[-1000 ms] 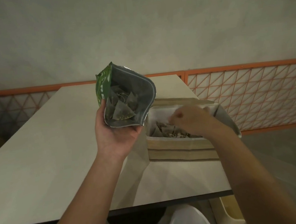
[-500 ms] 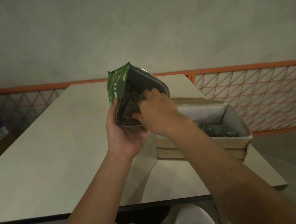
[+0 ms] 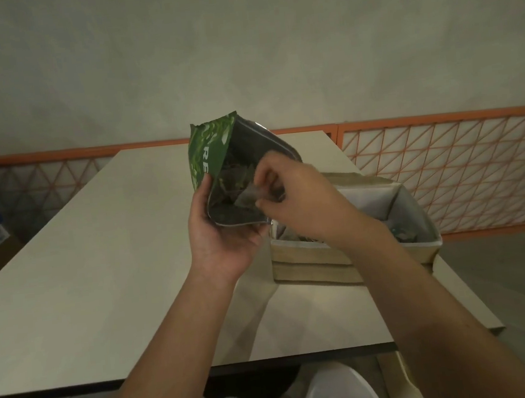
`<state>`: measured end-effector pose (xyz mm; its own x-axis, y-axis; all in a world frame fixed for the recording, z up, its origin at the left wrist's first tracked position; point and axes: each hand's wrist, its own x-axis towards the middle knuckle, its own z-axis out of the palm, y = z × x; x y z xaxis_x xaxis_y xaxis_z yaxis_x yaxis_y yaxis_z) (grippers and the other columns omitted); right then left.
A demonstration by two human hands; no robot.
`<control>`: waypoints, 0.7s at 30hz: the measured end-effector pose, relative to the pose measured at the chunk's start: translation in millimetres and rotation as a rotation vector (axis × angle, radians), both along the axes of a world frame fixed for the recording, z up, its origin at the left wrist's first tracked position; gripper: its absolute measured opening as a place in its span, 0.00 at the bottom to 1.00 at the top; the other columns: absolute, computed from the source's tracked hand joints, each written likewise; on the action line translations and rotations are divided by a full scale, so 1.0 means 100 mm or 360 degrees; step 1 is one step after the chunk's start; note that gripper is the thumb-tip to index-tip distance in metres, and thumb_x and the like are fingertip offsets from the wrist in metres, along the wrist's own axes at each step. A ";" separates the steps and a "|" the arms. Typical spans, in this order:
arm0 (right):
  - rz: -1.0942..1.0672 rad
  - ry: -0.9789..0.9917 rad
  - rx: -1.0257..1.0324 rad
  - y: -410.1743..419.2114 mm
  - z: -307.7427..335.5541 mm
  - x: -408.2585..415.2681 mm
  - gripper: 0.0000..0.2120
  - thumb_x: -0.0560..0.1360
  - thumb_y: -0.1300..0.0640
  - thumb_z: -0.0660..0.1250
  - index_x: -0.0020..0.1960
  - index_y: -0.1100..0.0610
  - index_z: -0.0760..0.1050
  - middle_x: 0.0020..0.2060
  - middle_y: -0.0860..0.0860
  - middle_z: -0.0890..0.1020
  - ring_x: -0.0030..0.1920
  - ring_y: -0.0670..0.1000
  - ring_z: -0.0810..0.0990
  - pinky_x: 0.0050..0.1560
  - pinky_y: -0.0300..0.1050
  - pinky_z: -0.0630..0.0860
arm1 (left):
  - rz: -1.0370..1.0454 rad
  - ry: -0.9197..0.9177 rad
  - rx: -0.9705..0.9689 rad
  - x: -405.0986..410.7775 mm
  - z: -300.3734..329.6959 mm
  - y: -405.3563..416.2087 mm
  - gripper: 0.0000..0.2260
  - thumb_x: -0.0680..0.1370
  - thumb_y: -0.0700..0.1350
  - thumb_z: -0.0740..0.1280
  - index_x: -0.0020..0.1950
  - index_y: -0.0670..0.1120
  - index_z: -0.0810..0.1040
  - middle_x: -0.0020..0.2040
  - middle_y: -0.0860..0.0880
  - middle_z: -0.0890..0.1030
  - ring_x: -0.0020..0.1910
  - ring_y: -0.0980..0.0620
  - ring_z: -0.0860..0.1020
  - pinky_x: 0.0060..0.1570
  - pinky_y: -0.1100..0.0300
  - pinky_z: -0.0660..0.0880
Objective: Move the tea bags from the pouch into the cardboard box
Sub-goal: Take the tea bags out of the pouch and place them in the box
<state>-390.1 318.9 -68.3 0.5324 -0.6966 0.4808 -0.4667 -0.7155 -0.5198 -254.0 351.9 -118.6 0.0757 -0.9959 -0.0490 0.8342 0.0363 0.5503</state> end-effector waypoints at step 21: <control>-0.0586 -0.0159 0.0441 -0.21 -0.38 -0.78 0.03 0.75 0.60 0.70 0.45 0.53 0.79 0.42 0.44 0.80 0.40 0.43 0.76 0.34 0.27 0.70 | 0.0000 0.0225 -0.0037 -0.07 0.02 -0.06 0.24 0.80 0.60 0.64 0.69 0.47 0.79 0.67 0.42 0.81 0.68 0.42 0.78 0.54 0.53 0.81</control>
